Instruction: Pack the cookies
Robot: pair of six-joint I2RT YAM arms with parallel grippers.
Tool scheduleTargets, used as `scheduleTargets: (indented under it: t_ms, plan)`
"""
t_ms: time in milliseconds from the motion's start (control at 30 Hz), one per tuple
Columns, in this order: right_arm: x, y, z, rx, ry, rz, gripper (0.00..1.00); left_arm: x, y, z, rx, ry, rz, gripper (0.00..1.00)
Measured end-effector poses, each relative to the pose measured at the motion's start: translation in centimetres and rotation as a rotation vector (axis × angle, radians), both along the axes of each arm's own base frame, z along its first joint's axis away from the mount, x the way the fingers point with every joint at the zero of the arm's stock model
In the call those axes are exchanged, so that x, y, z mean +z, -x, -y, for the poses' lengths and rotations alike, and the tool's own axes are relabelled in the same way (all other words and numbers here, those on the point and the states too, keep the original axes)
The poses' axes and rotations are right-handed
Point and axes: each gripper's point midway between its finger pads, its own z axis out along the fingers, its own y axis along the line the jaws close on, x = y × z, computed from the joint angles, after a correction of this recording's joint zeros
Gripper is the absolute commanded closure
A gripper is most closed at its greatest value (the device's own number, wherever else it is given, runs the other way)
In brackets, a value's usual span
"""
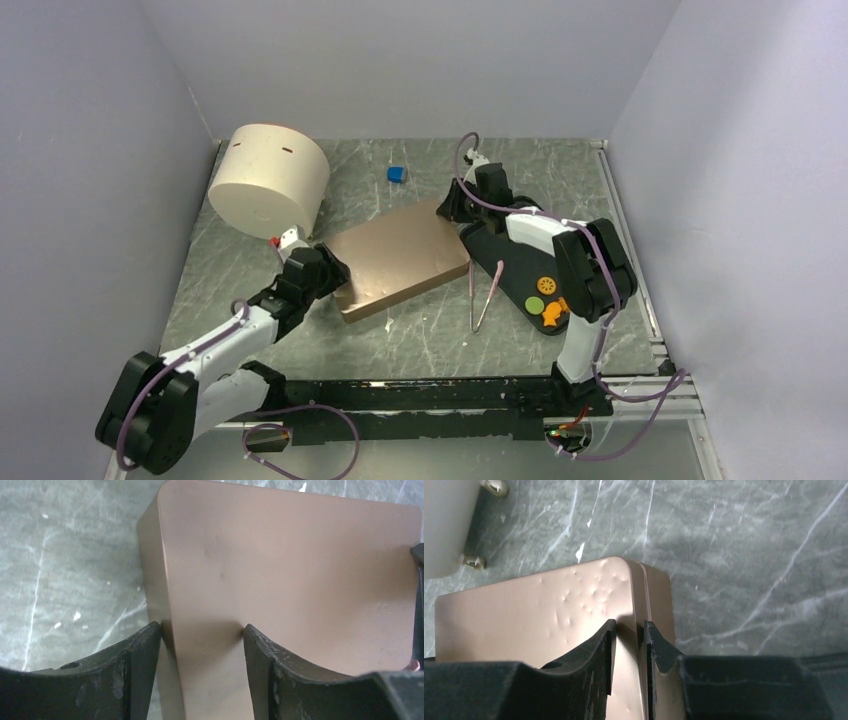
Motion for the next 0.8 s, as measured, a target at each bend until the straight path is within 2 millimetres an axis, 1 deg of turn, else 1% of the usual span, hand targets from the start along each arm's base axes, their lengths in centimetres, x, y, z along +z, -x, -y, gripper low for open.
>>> scheduleTargets:
  t_ms: [67,133,167,200,267,333,400,500,667,800]
  plan:
    - [0.1,0.8,0.3,0.002,0.005,-0.006,0.81,0.0,0.8,0.3,-0.016,0.013,-0.006,0.55]
    - [0.3,1.6,0.6,0.006,0.009,-0.009,0.80,0.0,1.8,0.6,-0.034,0.027,-0.018,0.49]
    - [0.5,1.9,0.7,0.009,0.010,-0.008,0.79,0.1,2.3,0.7,-0.041,0.032,-0.025,0.43]
    - [0.7,2.2,0.8,0.011,0.010,-0.007,0.78,0.1,2.8,0.7,-0.046,0.036,-0.033,0.39]
    - [0.8,2.9,0.9,0.018,0.016,-0.018,0.76,0.1,3.5,0.6,-0.049,0.035,-0.046,0.34]
    - [1.0,3.5,0.8,0.034,0.012,-0.030,0.72,0.1,4.0,0.4,-0.050,0.029,-0.058,0.29]
    - [1.0,3.9,0.6,0.051,0.004,-0.043,0.69,0.0,4.2,0.1,-0.046,0.017,-0.070,0.26]
    - [1.1,4.4,0.4,0.075,-0.015,-0.076,0.66,0.1,3.9,-0.3,-0.035,-0.010,-0.088,0.24]
    - [1.1,4.9,0.5,0.095,-0.022,-0.138,0.63,0.8,1.8,-1.9,0.018,-0.049,-0.100,0.23]
    - [1.0,4.8,0.3,0.109,-0.030,-0.175,0.62,1.4,0.4,-3.5,0.071,-0.059,-0.089,0.24]
